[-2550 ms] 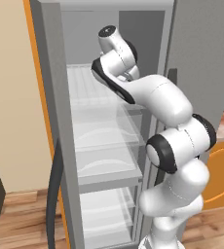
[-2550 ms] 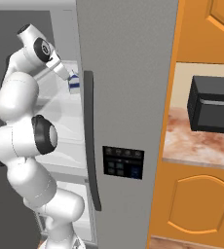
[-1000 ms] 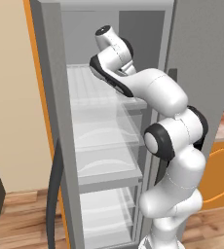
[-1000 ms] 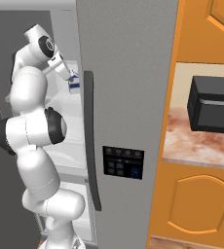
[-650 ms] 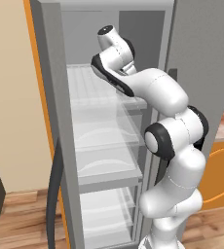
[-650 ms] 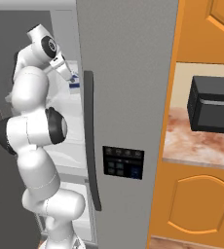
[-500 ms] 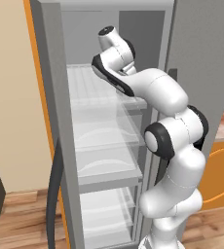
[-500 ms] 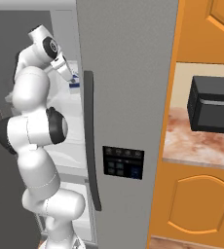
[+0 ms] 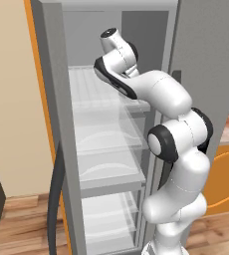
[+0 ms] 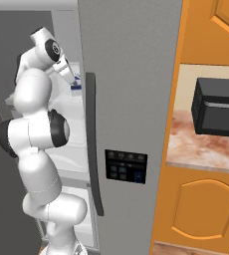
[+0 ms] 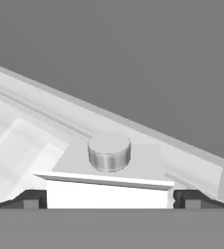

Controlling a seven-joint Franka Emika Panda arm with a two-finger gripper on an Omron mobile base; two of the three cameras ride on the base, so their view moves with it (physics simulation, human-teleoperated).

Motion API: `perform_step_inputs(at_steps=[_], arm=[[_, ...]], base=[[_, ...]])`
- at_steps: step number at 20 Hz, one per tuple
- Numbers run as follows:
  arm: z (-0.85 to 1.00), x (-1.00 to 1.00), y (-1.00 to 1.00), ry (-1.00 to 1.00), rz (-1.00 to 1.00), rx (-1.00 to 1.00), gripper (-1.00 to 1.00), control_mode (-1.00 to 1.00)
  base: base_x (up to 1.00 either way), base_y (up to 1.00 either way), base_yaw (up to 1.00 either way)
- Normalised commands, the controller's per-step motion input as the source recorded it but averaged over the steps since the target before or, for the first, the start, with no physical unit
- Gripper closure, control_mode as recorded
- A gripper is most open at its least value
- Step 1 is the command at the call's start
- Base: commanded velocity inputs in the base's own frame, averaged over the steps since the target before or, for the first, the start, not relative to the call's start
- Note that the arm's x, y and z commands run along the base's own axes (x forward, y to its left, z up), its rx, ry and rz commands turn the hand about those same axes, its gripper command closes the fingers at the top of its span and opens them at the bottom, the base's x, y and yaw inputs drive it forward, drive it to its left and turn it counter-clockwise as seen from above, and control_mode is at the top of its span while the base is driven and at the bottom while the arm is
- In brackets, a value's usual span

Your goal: Take out the milk from the fridge and place it on the tray on the counter. Then take the sugar cube near the tray and place it in the tray.

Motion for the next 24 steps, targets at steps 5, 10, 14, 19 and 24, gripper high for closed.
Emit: perform_step_inputs(at_steps=[5, 10, 14, 19, 24], arm=[[-0.20, 0.00, 0.00, 0.03, 0.00, 0.00, 1.00, -1.00], [-0.10, -0.01, 0.00, 0.01, 0.00, 0.01, 1.00, -1.00], [0.00, -0.22, 0.11, 0.00, 0.00, 0.00, 1.00, -1.00], [0.00, -0.56, 0.19, -0.07, 0.00, 0.00, 1.00, -1.00], [0.06, -0.97, 0.04, -0.23, 0.05, 0.00, 1.00, -1.00]], base=[[0.00, 0.00, 0.00], [0.00, 0.00, 0.00], [0.00, 0.00, 0.00], [0.00, 0.00, 0.00], [0.00, 0.00, 0.00]])
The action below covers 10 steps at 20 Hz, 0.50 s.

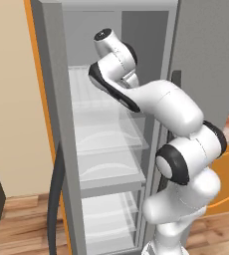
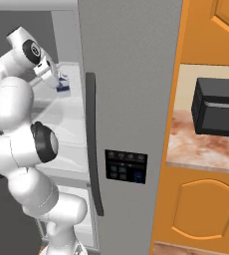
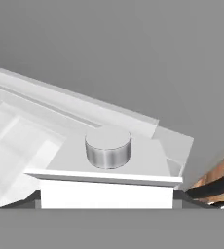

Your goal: Take out the milk from the fridge and place it on the tray on the counter. Then take the sugar cube near the tray and place it in the tray.

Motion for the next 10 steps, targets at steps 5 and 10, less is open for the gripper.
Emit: perform_step_inputs(at_steps=[5, 10], arm=[[-0.02, -1.00, -0.12, -0.08, 0.19, 0.00, 1.00, -1.00], [-0.02, -1.00, -0.20, 0.00, 0.26, 0.00, 1.00, -1.00]], base=[[0.00, 0.00, 0.00], [0.00, 0.00, 0.00]])
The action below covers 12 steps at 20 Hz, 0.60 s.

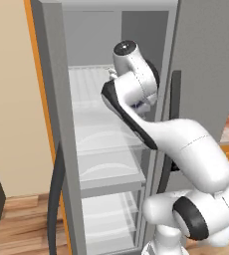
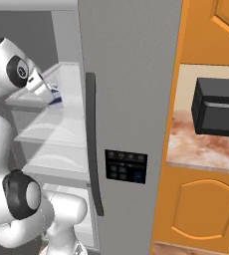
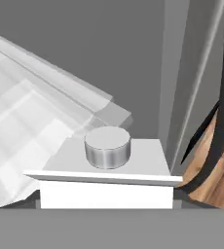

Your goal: Take out the milk from the fridge and place it on the tray on the counter. Then take the sugar cube near the tray and place it in the tray.

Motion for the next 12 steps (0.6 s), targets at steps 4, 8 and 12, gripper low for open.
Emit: perform_step_inputs(at_steps=[4, 8, 12], arm=[[0.06, -1.00, -0.03, 0.00, 0.34, -0.04, 1.00, -1.00], [0.04, -1.00, -0.03, 0.00, 0.40, -0.06, 1.00, -1.00], [0.01, -1.00, -0.07, 0.00, 0.34, -0.03, 1.00, -1.00]], base=[[0.00, 0.00, 0.00], [0.00, 0.00, 0.00], [0.00, 0.00, 0.00]])
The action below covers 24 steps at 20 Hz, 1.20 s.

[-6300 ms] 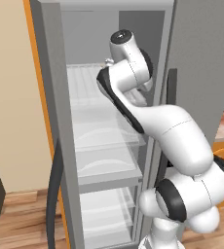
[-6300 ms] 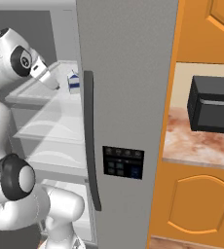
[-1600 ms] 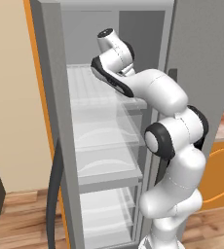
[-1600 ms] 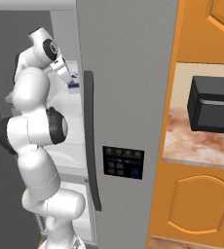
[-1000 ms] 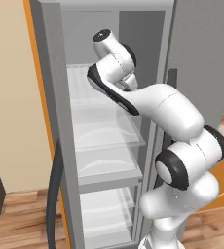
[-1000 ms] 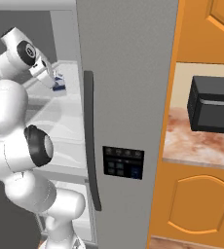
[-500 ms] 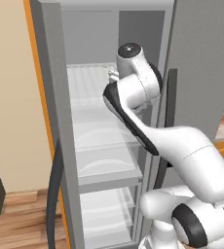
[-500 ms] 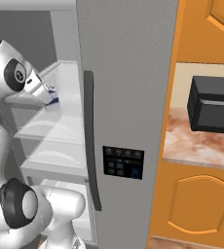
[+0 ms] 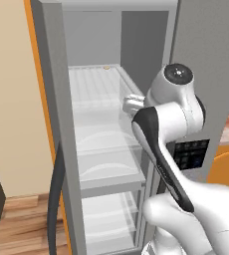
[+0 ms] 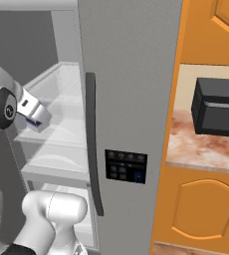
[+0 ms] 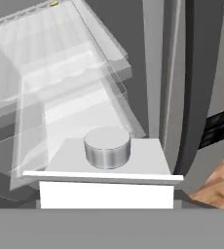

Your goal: Take out the milk from the fridge and place it on the tray on the counter. Then take the sugar cube near the tray and place it in the tray.

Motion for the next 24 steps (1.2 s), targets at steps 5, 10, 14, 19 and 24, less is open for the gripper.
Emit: perform_step_inputs(at_steps=[5, 10, 14, 19, 24], arm=[[0.00, -0.99, -0.09, -0.01, 0.31, -0.08, 1.00, -1.00], [0.04, -0.77, -0.18, -0.11, 0.21, -0.10, 1.00, -1.00], [0.19, -0.50, -0.39, 0.00, 0.00, -0.03, 1.00, -1.00], [0.02, 0.00, -0.40, 0.08, -0.15, 0.00, 1.00, -1.00], [0.26, -0.02, -0.39, 0.00, -0.04, 0.00, 1.00, -1.00]], base=[[0.00, 0.00, 0.00], [0.00, 0.00, 0.00], [0.00, 0.00, 0.00], [0.00, 0.00, 0.00], [0.00, 0.00, 0.00]])
